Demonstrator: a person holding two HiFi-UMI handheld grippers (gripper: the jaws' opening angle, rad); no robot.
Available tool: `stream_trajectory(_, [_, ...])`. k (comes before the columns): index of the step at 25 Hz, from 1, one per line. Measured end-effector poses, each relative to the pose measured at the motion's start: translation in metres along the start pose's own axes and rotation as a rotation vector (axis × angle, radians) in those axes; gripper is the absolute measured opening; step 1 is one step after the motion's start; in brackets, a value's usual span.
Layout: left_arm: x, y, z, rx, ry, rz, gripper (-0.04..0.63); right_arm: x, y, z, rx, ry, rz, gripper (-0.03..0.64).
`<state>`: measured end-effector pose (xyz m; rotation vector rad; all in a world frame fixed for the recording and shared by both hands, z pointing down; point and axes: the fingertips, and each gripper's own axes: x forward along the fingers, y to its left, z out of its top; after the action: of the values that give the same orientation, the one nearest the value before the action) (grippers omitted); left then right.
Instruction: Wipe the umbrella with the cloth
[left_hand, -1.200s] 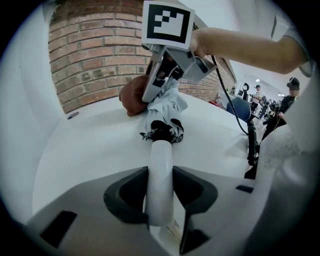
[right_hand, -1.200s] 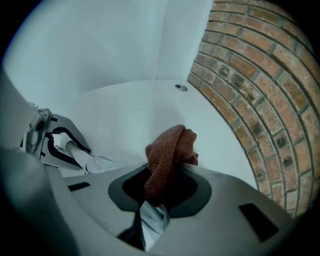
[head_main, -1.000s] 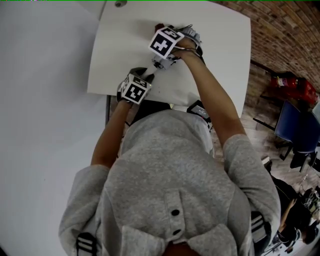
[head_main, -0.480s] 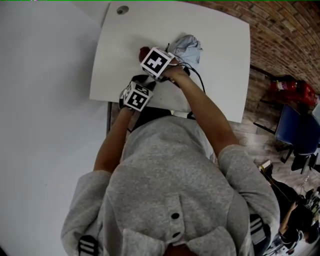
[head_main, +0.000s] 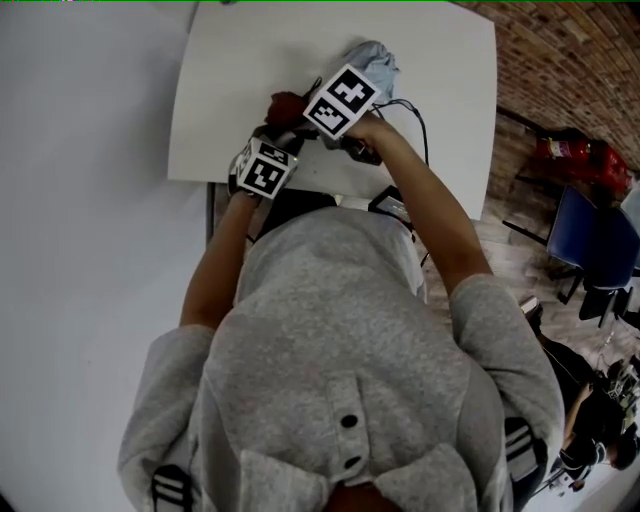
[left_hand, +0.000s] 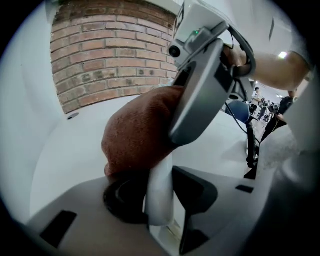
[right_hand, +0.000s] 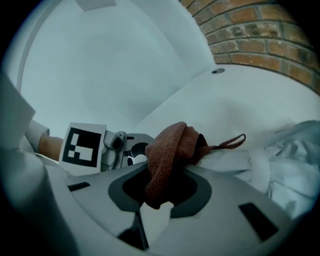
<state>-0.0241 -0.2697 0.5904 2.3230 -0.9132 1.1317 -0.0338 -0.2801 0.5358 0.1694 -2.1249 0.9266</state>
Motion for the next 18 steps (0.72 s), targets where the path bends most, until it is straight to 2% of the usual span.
stream_trajectory(4, [-0.001,-0.001,0.001,-0.004,-0.003,-0.008,0.156,-0.010,-0.003,-0.018,0.047,0.005,0.043,0.092])
stream_trajectory(10, [0.001,-0.003,-0.001,-0.005,-0.007,-0.021,0.156,-0.017,-0.016,-0.041,0.095,0.015,0.042,0.092])
stream_trajectory(18, [-0.002,-0.002,-0.001,-0.005,-0.008,-0.028,0.156,-0.032,-0.037,-0.051,0.161,-0.014,0.033,0.092])
